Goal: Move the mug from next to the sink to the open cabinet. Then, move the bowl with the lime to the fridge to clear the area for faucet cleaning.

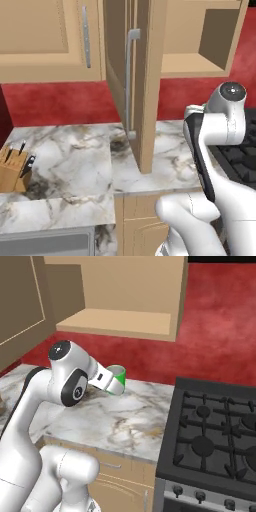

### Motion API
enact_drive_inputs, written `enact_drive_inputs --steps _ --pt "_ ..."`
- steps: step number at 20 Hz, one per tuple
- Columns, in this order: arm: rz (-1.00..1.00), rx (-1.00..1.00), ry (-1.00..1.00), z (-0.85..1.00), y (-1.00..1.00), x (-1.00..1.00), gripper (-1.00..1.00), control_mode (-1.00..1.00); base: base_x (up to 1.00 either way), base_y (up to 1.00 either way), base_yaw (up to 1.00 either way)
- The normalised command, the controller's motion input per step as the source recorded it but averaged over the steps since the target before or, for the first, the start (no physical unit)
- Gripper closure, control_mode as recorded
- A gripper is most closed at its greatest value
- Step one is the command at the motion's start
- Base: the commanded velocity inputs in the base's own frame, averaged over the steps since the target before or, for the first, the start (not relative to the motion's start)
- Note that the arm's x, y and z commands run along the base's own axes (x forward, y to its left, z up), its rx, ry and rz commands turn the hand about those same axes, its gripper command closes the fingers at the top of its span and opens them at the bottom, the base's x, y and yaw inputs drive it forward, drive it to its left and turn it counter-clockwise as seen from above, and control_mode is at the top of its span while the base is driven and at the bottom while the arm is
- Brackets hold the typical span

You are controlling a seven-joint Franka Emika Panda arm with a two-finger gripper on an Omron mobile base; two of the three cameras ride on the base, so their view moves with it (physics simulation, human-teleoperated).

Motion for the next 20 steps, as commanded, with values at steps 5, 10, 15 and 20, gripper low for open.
enact_drive_inputs --steps 5,10,15,20 --pt "0.00 0.00 0.00 0.00 0.00 0.00 1.00 1.00 0.68 0.02 -0.01" --pt "0.00 0.00 0.00 0.00 0.00 0.00 1.00 1.00 0.03 0.00 -0.01" --pt "0.00 0.09 -0.05 0.78 -0.02 -0.70 1.00 -1.00 0.00 0.00 0.00" --pt "0.13 0.02 -0.31 1.00 0.08 -0.08 1.00 -1.00 0.00 0.00 0.00"
